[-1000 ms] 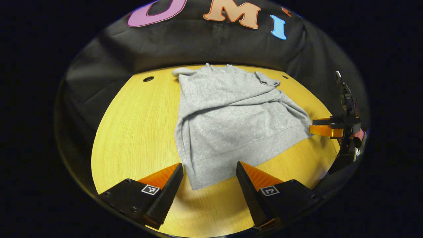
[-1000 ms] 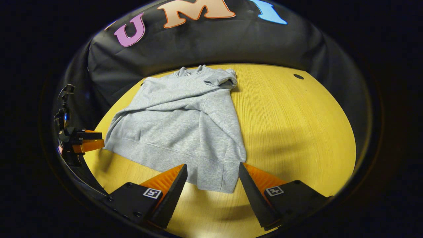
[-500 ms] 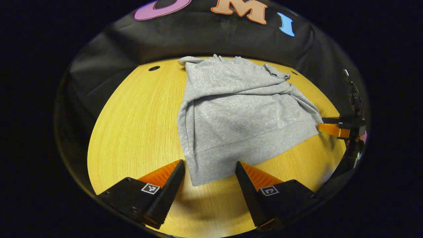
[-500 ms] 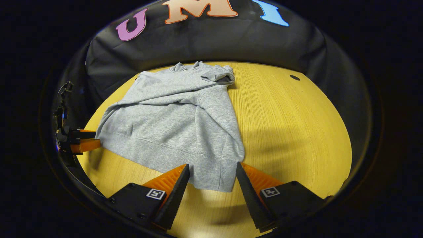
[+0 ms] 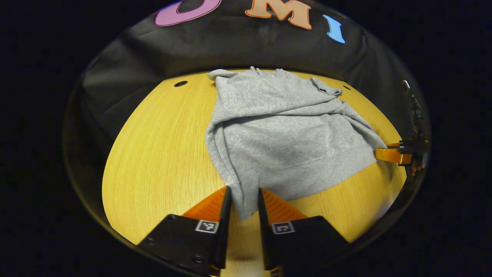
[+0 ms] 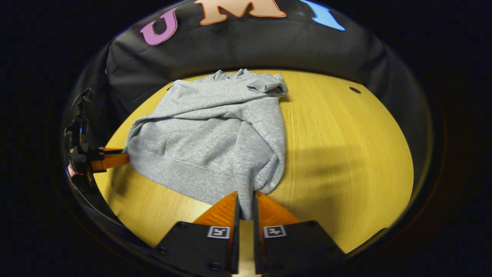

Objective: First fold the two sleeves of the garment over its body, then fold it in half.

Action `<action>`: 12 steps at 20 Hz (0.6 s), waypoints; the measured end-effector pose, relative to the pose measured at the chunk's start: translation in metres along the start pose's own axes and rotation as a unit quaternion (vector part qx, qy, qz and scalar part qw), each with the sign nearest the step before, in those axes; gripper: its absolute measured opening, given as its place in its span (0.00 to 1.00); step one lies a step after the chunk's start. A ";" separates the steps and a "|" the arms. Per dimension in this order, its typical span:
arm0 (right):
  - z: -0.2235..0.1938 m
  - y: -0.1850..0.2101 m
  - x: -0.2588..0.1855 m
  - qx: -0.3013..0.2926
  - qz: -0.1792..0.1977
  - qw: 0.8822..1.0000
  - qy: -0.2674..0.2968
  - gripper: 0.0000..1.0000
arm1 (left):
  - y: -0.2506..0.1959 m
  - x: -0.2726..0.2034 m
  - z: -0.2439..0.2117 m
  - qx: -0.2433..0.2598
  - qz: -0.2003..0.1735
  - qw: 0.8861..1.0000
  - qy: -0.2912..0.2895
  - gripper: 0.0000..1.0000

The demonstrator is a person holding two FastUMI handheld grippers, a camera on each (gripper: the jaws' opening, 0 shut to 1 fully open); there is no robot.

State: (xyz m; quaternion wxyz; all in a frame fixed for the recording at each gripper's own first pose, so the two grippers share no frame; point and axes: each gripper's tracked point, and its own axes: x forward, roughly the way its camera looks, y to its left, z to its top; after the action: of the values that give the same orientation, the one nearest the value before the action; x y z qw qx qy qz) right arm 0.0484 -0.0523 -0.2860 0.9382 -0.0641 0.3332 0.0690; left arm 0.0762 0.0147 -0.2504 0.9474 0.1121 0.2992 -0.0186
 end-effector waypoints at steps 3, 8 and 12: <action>0.000 -0.001 0.001 -0.008 -0.003 1.000 0.005 0.16 | -0.002 0.002 0.000 0.004 -0.002 1.000 0.002 0.04; 0.003 -0.001 -0.001 -0.008 -0.009 1.000 0.007 0.06 | -0.003 0.001 0.001 -0.011 -0.008 1.000 0.001 0.01; 0.015 0.001 -0.009 -0.003 -0.005 1.000 -0.007 0.05 | -0.011 -0.006 0.013 -0.038 -0.030 0.999 -0.009 0.00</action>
State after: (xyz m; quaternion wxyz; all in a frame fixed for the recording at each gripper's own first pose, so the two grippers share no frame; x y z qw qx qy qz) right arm 0.0505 -0.0497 -0.2684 0.9404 -0.0684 0.3264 0.0661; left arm 0.0772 0.0012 -0.2388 0.9526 0.0670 0.2943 -0.0368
